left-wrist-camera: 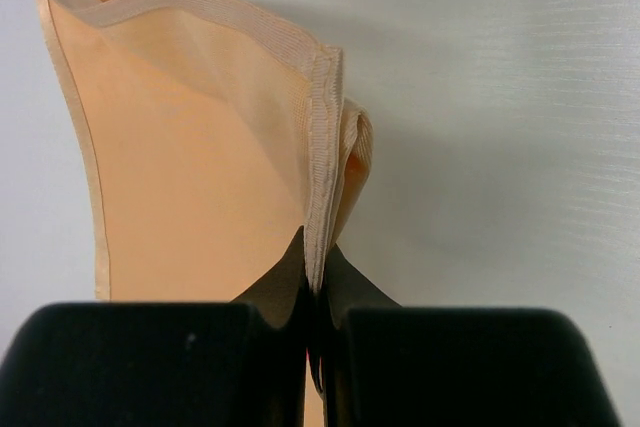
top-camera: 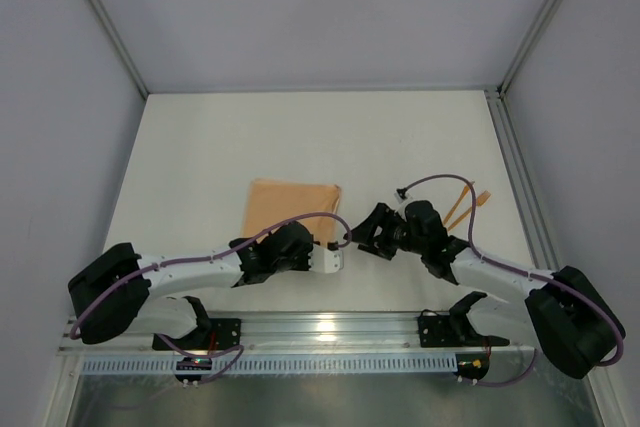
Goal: Fold the napkin into a case and place the utensils inside
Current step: Pick up the upper triangle-folded napkin from the center of the board.
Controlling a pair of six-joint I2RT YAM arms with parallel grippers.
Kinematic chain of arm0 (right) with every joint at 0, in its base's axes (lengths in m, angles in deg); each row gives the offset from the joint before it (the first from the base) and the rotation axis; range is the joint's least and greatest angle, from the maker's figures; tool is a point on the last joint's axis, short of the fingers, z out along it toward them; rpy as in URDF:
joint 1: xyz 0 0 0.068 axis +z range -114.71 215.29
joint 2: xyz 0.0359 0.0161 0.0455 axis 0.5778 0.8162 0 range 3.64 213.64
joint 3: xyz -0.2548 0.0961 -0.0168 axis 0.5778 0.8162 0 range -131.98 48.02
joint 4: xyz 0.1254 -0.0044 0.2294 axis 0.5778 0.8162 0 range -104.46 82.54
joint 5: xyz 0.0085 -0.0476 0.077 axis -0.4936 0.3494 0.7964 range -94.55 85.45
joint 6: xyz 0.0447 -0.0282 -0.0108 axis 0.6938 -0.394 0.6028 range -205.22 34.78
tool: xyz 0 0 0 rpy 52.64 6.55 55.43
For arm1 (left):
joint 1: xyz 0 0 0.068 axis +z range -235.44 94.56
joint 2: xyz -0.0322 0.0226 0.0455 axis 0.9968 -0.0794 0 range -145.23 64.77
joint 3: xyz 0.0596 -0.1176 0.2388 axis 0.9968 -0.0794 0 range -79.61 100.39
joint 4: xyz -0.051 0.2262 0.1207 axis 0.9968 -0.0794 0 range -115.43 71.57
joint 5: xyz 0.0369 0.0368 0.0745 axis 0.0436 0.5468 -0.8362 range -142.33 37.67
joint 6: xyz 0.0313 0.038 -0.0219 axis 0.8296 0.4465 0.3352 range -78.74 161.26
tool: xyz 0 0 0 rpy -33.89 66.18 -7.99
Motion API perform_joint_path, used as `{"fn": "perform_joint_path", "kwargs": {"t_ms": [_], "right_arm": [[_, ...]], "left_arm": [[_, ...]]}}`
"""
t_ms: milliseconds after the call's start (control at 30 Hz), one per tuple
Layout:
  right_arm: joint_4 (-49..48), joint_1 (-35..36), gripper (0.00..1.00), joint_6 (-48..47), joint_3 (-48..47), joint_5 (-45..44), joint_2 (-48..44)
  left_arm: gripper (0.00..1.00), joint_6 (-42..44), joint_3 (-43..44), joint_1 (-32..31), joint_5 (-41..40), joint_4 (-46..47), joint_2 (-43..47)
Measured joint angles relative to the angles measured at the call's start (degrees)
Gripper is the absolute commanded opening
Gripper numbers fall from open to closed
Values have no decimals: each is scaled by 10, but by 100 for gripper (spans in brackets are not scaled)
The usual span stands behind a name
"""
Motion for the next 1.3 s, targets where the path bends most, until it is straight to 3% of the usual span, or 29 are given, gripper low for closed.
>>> {"fn": "perform_joint_path", "kwargs": {"t_ms": [267,600,733,800,933,1067,1100,1200,1300], "right_arm": [[-4,68,71,72,-16,-58,30],[-57,123,71,139,-49,-96,134],[-82,136,59,151,-74,-98,177],[-101,142,46,159,-84,-98,198],[-129,149,40,178,-86,-97,223],[-143,151,22,190,-86,-95,230],[-147,151,12,192,-86,-95,230],[-154,151,3,198,-86,-95,229],[-158,151,3,204,-86,-94,226]], "left_arm": [[0,12,0,0,0,2,0],[0,15,0,0,2,3,0],[0,16,0,0,5,4,0],[0,17,0,0,5,4,0],[0,17,0,0,5,4,0],[0,16,0,0,5,4,1],[2,15,0,0,5,4,1],[14,9,0,0,5,3,4],[33,0,-2,0,4,1,11]]}}
